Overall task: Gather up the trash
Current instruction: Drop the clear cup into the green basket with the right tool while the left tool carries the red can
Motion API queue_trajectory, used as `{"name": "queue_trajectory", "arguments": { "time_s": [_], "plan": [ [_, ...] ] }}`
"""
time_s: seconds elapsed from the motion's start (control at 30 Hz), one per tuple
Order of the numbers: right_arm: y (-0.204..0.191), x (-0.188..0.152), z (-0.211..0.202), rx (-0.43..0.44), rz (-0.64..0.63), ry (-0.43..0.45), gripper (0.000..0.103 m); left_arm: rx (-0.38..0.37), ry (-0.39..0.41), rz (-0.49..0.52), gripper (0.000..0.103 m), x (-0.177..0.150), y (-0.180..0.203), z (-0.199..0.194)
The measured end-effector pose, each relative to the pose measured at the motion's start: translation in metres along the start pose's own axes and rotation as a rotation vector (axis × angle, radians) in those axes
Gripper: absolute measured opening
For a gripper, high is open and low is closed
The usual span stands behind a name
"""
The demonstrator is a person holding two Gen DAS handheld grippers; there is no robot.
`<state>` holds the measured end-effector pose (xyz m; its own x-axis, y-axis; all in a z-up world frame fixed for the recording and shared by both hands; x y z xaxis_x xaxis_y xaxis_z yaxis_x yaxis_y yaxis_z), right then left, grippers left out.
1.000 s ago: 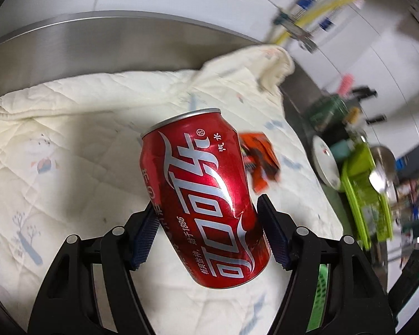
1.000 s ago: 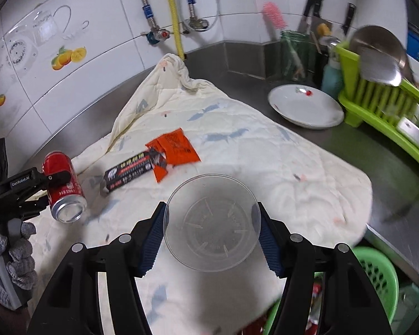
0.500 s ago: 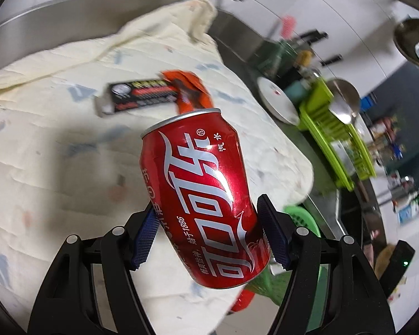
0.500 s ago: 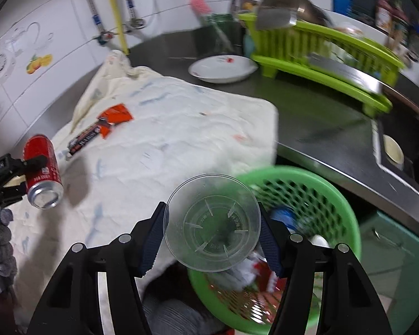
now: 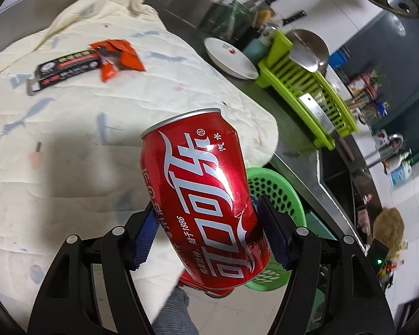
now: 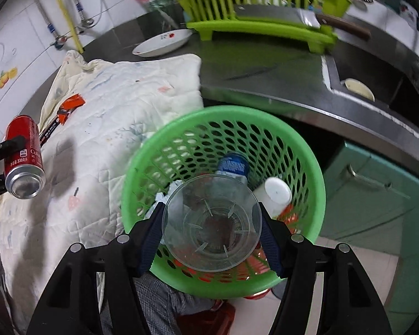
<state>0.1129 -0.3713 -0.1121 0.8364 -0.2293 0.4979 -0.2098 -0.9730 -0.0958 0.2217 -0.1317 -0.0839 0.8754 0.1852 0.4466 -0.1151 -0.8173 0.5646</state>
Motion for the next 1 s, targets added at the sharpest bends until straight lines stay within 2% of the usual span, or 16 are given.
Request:
{"name": "queue_trajectory", "arguments": {
  "time_s": [0.37,0.4,0.63,0.87,1.0],
  "plan": [
    [0.011,-0.012,0.016,0.049,0.046,-0.030,0.064,-0.040,-0.055,0.072,0.068,-0.019,0.050,0.030],
    [0.012,-0.012,0.016,0.043,0.050,-0.025,0.066,-0.042,-0.060,0.078,0.068,-0.021,0.053,0.032],
    [0.026,-0.013,0.007,0.068,0.101,0.000,0.069,-0.049,-0.081,0.095,0.068,-0.028,0.071,0.048],
    [0.042,-0.015,-0.006,0.049,0.124,0.027,0.069,-0.051,-0.154,0.148,0.068,-0.052,0.091,0.078],
    [0.050,-0.015,-0.017,0.049,0.146,0.049,0.070,-0.024,-0.188,0.171,0.068,-0.064,0.095,0.099]
  ]
}}
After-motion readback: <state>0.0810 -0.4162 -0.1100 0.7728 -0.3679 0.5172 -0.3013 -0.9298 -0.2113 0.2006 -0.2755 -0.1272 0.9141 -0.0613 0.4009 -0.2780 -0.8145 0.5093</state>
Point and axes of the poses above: each gripper's, at about its wrist camera, not at the fingertips, and z roughly the way its jaws point, y to its right, x to its top, the point moved 4 cm from there along z, roughly the way its jaws point, and after that the axes turned 4 degrees about -x, right-handed, at the moved point
